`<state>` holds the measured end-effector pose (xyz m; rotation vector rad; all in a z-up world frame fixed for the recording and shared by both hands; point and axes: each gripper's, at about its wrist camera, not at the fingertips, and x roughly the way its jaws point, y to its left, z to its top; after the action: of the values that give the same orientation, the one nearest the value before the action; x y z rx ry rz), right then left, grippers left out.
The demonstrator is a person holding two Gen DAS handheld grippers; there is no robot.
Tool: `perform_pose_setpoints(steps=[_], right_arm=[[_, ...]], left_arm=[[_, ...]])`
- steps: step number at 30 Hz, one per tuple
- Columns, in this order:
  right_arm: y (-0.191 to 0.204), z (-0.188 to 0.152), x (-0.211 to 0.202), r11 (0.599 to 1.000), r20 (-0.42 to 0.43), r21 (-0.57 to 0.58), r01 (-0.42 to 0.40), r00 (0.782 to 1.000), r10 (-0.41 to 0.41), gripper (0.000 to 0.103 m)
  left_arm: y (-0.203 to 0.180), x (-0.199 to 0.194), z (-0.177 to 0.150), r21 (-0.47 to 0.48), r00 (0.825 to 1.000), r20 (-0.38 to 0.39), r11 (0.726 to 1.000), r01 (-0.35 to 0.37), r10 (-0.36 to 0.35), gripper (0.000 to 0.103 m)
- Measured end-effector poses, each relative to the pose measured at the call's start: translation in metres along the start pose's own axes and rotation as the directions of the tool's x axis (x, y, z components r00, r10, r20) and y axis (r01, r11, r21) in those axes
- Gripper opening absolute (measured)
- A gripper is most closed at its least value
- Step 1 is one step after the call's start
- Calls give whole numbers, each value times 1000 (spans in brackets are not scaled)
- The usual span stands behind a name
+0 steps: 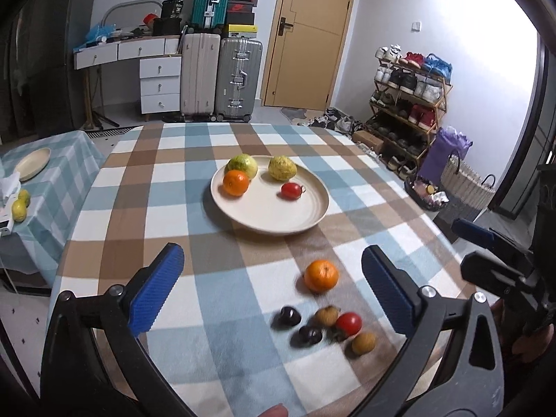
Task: Organize fruits
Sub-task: 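Move both tools back toward the remaining fruits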
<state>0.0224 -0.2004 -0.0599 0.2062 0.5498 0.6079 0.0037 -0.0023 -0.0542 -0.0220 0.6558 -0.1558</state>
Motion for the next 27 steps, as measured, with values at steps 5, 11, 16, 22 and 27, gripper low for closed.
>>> perform_pose_setpoints(steps=[5,11,16,22,27], right_arm=[[-1,-27,9,999,-81,31,-25,996,27,103],[4,-61,28,999,-176,39,-28,984,34,103],[2,-80,41,997,-230,65,-32,972,47,103],[2,-95,49,996,-264,71,-45,963,62,102],[2,-99,57,996,-283,72,-48,957,66,87]], left_arm=[[3,5,-17,-11,1000,-22,1000,-14,14,102],[8,25,-32,-19,998,-65,1000,-21,20,102],[12,39,-38,-31,996,-88,999,-20,17,102],[21,53,-44,-55,993,-117,998,-27,21,102],[25,59,-49,-62,991,-136,998,-24,15,102]])
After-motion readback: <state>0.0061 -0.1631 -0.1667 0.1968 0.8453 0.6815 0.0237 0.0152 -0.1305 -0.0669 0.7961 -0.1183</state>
